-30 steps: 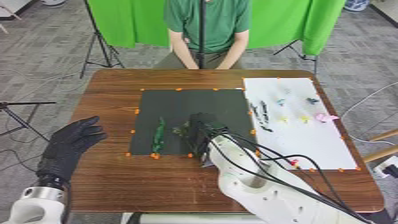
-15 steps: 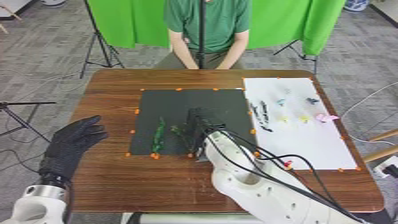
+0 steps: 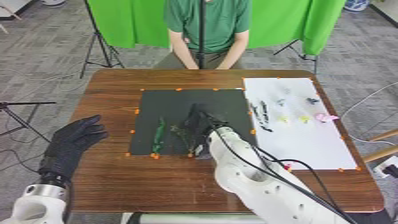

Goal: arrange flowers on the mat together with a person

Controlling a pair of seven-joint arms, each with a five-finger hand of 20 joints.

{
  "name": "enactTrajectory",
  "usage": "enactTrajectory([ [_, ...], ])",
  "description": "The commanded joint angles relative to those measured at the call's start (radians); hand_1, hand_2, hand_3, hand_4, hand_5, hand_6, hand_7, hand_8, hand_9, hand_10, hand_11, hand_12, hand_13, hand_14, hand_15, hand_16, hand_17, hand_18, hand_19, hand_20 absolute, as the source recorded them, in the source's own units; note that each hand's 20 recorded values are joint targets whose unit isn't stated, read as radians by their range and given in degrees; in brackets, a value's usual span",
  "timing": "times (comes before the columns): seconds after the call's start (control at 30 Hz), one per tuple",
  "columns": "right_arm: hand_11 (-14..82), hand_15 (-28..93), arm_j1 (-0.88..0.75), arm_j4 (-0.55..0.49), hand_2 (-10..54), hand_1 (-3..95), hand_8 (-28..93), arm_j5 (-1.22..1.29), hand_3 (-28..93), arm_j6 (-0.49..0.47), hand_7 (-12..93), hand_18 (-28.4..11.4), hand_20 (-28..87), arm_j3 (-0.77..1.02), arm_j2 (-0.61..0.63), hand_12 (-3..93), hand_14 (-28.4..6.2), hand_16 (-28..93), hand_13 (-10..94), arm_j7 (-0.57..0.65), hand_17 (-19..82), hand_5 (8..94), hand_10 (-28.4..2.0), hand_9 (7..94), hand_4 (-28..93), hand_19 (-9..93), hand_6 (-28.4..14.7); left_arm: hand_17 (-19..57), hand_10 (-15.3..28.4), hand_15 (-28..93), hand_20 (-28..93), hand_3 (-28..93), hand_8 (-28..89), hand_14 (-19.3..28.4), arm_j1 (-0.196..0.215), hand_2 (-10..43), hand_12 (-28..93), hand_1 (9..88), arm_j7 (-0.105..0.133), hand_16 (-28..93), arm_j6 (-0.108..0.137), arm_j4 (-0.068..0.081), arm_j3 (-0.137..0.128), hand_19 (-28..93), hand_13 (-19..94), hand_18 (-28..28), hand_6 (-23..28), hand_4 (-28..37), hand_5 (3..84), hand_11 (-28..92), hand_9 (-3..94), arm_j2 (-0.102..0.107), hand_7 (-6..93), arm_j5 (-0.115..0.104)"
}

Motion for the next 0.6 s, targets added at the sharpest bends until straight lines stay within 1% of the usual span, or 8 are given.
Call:
enactTrajectory([
  [0.03, 61.1, 80, -0.232, -0.176, 4.8, 25.3, -10, 0.363, 80, 0.033, 50, -20.2, 29, 0.366, 0.161, 39.6, -12.4, 30, 76, -0.308, 32, 80.7, -12.4, 81.3, -21, 80, -1.1, -0.3, 16.7, 50, 6, 69, -9, 19.2, 0.042, 7.9, 18, 30.9, 0.005, -1, 0.001, -0.011, -0.024, 59, 40, 24.0, 6.1, -20.8, 48.2, 35, 43.5, -0.012, 23.1, 0.001],
  [0.13, 53.3, 72, -0.361, -0.197, 5.5, 25.1, -11, 0.625, 81, -0.05, 42, -19.7, 28, 0.576, 0.203, 35.8, -13.5, 26, 64, -0.492, 25, 69.6, -14.0, 69.4, -20, 69, -2.5, -0.3, 16.7, 50, 6, 69, -9, 19.2, 0.058, 7.9, 18, 30.9, 0.017, -1, 0.01, -0.018, -0.038, 59, 40, 24.1, 6.1, -20.7, 48.2, 35, 43.5, -0.01, 23.2, -0.004],
  [0.23, 36.0, 55, -0.49, -0.201, 5.6, 21.8, -12, 0.781, 82, -0.124, 34, -21.0, 29, 0.749, 0.241, 28.1, -14.1, 21, 50, -0.623, 20, 57.6, -16.4, 56.2, -22, 63, -3.9, -0.3, 16.7, 50, 6, 69, -9, 19.2, 0.076, 7.9, 18, 30.9, 0.029, -1, 0.018, -0.026, -0.053, 59, 40, 24.1, 6.1, -20.7, 48.2, 35, 43.5, -0.006, 23.1, -0.007],
  [0.3, 29.3, 48, -0.583, -0.226, 6.1, 19.3, -12, 0.827, 82, -0.109, 30, -21.6, 29, 0.842, 0.262, 26.5, -14.3, 20, 44, -0.639, 18, 52.2, -16.7, 50.9, -23, 60, -4.5, -0.3, 16.7, 50, 6, 69, -9, 18.9, 0.089, 7.9, 18, 30.8, 0.041, -1, 0.037, -0.031, -0.058, 59, 39, 24.1, 6.1, -20.6, 48.2, 35, 43.5, -0.004, 23.1, -0.01],
  [0.37, 23.3, 41, -0.678, -0.25, 6.2, 17.1, -10, 0.892, 83, -0.087, 24, -22.0, 29, 0.929, 0.266, 25.4, -14.1, 21, 41, -0.66, 16, 49.3, -16.4, 47.8, -23, 57, -4.8, -0.3, 16.8, 49, 6, 69, -9, 18.8, 0.097, 7.8, 18, 30.9, 0.044, -1, 0.037, -0.034, -0.068, 60, 39, 24.1, 6.1, -20.6, 48.2, 35, 43.3, -0.003, 23.1, -0.015],
  [0.5, 13.9, 27, -0.845, -0.281, 4.7, 14.9, -8, 1.103, 84, -0.012, 15, -22.0, 26, 1.044, 0.272, 23.4, -13.7, 24, 36, -0.734, 14, 45.0, -15.4, 43.9, -23, 49, -4.4, -0.4, 16.5, 49, 6, 70, -9, 18.4, 0.097, 7.6, 18, 30.8, 0.057, -1, 0.043, -0.037, -0.068, 60, 37, 24.2, 6.1, -20.5, 48.0, 35, 42.0, 0.004, 23.2, -0.019],
  [0.53, 12.3, 25, -0.873, -0.285, 4.3, 14.6, -8, 1.143, 85, 0.008, 14, -22.0, 26, 1.059, 0.271, 22.9, -13.6, 25, 35, -0.751, 14, 44.2, -15.4, 43.3, -22, 48, -4.2, -0.5, 16.2, 49, 6, 70, -9, 17.8, 0.101, 7.6, 18, 30.7, 0.065, -1, 0.052, -0.039, -0.067, 60, 34, 24.6, 6.1, -20.6, 47.4, 35, 39.9, 0.004, 23.2, -0.018],
  [0.6, 10.6, 22, -0.919, -0.298, 3.4, 14.2, -8, 1.189, 85, 0.031, 13, -22.1, 25, 1.09, 0.258, 22.3, -13.7, 25, 35, -0.765, 13, 43.1, -15.1, 42.4, -22, 47, -4.4, -0.8, 15.2, 46, 6, 71, -9, 16.6, 0.101, 6.9, 18, 30.3, 0.083, -1, 0.054, -0.039, -0.061, 59, 29, 25.7, 5.6, -20.5, 44.4, 34, 35.0, 0.004, 23.6, -0.033],
])
